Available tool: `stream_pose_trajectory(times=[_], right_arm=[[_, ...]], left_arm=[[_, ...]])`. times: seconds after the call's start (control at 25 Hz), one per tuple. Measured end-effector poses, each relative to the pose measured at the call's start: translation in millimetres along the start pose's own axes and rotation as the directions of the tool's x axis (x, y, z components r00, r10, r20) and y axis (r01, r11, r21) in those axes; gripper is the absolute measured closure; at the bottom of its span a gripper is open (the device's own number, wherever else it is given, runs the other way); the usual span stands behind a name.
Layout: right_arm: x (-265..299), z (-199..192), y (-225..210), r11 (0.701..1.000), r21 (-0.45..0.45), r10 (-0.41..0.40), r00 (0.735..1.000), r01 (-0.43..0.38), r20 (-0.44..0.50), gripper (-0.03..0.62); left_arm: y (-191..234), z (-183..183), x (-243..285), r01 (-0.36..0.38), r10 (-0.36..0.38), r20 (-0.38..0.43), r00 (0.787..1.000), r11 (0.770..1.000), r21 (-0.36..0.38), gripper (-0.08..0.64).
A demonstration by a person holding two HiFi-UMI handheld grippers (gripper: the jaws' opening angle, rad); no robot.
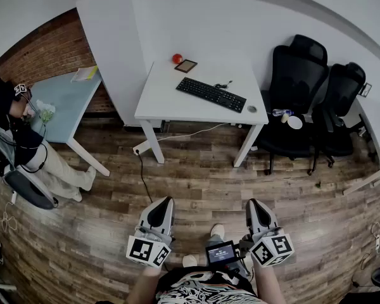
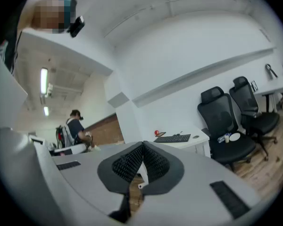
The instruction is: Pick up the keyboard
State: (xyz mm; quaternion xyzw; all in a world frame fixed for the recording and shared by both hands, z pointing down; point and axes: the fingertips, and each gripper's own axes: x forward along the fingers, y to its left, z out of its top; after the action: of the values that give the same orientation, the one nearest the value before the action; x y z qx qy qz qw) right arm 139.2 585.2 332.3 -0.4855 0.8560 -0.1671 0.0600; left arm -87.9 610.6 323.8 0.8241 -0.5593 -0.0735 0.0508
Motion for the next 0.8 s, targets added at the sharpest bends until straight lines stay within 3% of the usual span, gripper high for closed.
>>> stream_pose_trajectory(times=[0.36,0.6,0.8], right_arm=[[-28,-6,64,0.998,-0.058,0.016,0.999,-0.014,0.034,0.565],[-18,-1,62,1.0,-0.022,0.012,0.997,-0.011,0.076,0.565],[12,-3,54,0.998,-0.07,-0.002,0.998,0.006,0.063,0.565]], left_arm=[[-2,16,-47,0.022,-0.022,0.023,0.999,1.0,-0.002,0.545],[2,20,-37,0.041,-0.041,0.02,0.999,0.999,0.004,0.545],[19,17,-8,0.048,-0.048,0.011,0.999,0.999,-0.001,0.545]])
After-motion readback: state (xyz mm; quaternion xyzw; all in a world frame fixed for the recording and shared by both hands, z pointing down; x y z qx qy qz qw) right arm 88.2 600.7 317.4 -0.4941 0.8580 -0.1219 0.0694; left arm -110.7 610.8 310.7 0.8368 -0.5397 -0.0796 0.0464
